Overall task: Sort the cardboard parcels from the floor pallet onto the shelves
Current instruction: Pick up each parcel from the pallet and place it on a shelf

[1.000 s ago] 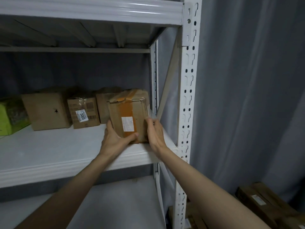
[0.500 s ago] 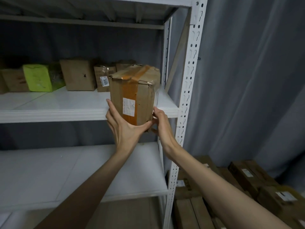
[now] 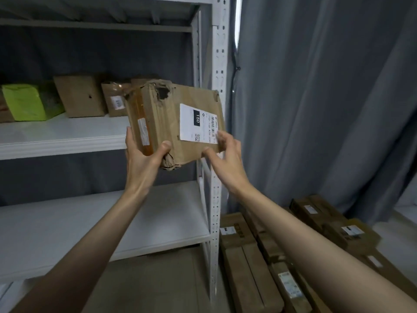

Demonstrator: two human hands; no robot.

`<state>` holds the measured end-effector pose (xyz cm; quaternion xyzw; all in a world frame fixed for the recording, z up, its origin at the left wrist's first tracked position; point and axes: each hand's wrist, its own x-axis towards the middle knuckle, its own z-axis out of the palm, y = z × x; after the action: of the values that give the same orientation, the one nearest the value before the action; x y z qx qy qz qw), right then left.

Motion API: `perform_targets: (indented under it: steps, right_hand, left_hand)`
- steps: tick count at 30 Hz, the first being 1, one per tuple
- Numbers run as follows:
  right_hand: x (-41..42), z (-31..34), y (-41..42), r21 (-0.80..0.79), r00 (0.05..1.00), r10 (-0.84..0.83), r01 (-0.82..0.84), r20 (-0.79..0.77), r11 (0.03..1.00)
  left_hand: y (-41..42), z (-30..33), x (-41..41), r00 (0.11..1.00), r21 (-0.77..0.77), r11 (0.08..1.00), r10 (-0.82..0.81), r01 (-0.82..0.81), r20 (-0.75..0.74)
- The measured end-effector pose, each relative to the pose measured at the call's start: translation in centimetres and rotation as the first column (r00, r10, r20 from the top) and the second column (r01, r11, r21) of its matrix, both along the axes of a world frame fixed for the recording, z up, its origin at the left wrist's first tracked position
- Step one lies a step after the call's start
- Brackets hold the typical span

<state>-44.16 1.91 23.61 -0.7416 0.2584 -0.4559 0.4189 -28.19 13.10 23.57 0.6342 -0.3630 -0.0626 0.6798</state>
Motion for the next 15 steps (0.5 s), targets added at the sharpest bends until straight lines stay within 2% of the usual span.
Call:
perform_targets:
  steps: [6,9,15]
  right_hand:
    - [-13.5,-2.1,-6.4,0.22,0.967,-0.25,0.253,-0.042,0.942]
    - [-21.5,-3.0,-8.8,0.313,0.946,-0.312,0.324,-0.092,0.893]
    - [-37.3,-5.7,-10.8,0.375,0.862,-0.496,0.495,-0.102,0.784]
  left_hand:
    - [-5.2,-1.8,-9.6,0.944,0.047,0.948,-0.308,0.315,-0.12]
    - [-8.5,-3.0,-16.2,0.875,0.083,0.88,-0.449,0.469,-0.184]
    - [-14.7,-5.2,-29.3,0.74,0.187,0.721,-0.615,0.667,-0.273]
